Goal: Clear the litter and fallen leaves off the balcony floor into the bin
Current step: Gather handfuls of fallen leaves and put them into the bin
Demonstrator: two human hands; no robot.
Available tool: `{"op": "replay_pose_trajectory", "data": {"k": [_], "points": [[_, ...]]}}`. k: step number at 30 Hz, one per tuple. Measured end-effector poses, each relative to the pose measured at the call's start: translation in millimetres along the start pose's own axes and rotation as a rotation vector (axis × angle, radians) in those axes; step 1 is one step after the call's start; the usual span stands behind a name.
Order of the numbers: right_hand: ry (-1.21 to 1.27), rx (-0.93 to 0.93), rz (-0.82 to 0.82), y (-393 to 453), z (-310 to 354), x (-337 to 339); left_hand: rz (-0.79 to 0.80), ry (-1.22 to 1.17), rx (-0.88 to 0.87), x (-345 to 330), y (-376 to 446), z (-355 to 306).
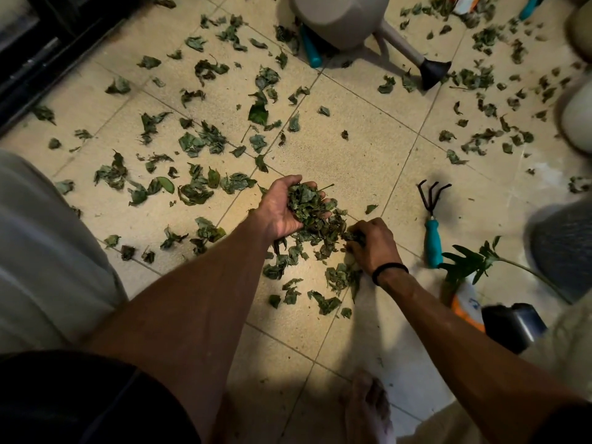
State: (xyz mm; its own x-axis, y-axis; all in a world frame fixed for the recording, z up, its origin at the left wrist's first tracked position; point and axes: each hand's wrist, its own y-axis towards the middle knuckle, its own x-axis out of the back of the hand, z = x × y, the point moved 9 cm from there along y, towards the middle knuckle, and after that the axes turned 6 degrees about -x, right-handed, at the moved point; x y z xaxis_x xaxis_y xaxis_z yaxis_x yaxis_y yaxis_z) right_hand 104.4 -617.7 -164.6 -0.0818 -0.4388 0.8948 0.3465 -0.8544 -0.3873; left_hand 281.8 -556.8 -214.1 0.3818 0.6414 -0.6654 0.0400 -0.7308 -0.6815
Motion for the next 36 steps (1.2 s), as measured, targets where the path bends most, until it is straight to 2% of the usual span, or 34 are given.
{"op": "replay_pose_trajectory", "data": {"k": [4,8,13,17,20,24,28,32,36], "points": [[-0.006,0.006,-0.02,0,7,1,-0.002,0.004,-0.004,-2,0,-1],[0.124,-0.103,-0.045,3,0,5,-0.002,0.002,0.0,-3,-3,-1],[0.657,-0.476,-0.052,1,-31,11,-0.002,-0.008,-0.005,-2,-5,-2],[1.06,-0.554,0.052,-3,-22,18,-0.014,-0.012,-0.007,-3,-5,-3],[1.308,-0.503,0.089,-1,3,28,-0.035,-0.012,-0.007,-3,-5,-3],[1.209,-0.381,0.018,7,40,48,-0.08,-0.05,-0.019,-11,-7,-2],[1.059,-0.329,-0.242,6,67,70,-0.138,-0.147,-0.045,-39,-6,3],[1.181,-0.328,-0.414,-7,82,80,-0.154,-0.265,-0.073,-71,-12,12],[1.364,-0.34,-0.416,-31,85,97,-0.189,-0.355,-0.074,-99,-48,14]]}}
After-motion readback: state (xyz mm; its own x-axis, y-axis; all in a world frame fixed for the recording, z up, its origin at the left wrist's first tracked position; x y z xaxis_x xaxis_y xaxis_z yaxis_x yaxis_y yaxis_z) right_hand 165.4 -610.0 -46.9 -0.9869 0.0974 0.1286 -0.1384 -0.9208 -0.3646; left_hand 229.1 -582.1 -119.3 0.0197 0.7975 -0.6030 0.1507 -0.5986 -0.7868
